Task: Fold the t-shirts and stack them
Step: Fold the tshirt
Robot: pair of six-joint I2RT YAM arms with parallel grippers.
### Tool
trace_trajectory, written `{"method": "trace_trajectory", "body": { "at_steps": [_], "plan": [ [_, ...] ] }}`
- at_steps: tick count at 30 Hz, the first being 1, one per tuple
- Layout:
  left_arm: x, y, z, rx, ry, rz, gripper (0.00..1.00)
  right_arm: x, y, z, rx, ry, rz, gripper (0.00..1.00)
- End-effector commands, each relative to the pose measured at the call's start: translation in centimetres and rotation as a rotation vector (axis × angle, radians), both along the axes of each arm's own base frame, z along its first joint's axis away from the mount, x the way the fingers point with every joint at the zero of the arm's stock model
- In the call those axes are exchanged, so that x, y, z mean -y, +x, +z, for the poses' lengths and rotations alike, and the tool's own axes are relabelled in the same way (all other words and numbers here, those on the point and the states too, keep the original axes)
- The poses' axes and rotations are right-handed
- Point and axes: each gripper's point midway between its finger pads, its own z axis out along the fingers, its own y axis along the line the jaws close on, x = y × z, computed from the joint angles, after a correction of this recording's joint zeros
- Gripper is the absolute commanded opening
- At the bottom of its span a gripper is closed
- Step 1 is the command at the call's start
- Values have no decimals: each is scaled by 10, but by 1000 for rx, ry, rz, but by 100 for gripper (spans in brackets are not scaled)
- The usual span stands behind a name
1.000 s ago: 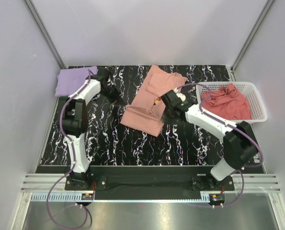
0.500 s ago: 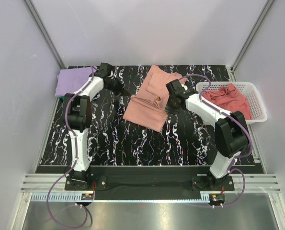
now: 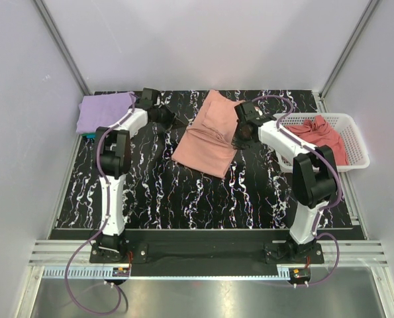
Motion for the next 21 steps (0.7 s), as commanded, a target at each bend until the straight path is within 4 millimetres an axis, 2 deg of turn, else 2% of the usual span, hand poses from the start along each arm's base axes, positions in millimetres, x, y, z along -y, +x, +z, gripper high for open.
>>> {"method": "trace_trajectory", "body": {
  "at_steps": [1,9,13,21],
  "plan": [
    [17,26,36,132,-81,-4,0,4,15,10,24,8,6,0],
    [27,46,27,144,-128,25,0,17,31,2,10,15,-8,0],
    [27,51,19,135,-119,36,0,18,44,1,23,33,7,0],
    [15,60,6,128,-76,86,0,25,61,-14,-6,27,-8,0]
  ]
}}
